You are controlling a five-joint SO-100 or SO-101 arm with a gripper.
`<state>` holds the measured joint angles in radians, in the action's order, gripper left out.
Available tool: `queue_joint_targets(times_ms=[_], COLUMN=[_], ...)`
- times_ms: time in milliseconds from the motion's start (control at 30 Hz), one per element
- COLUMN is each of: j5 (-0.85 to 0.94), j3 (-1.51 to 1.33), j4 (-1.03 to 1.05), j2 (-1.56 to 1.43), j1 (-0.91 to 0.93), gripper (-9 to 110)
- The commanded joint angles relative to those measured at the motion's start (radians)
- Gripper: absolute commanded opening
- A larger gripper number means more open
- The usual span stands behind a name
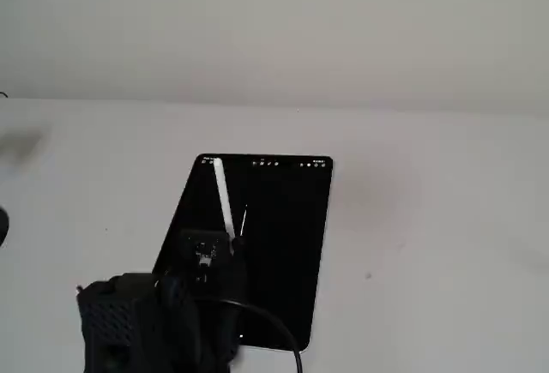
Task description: Draw a line in the middle of the ipad using the apple pencil
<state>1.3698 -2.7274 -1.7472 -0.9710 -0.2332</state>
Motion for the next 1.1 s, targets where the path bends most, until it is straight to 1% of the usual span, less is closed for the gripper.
queue_joint_targets(times_ms=[0, 833, 933, 1000, 1067], j5=[-0.009, -0.011, -0.006, -0.008, -0.003], j3=[-0.011, -0.005, -0.017, -0.029, -0.031], j4=[-0.038, -0.025, 0.037, 0.14, 0.299], j2=[-0.003, -0.026, -0.135, -0.281, -0.489], j1=[-0.006, -0.005, -0.006, -0.008, -0.008], gripper=[0, 0, 0, 0, 0])
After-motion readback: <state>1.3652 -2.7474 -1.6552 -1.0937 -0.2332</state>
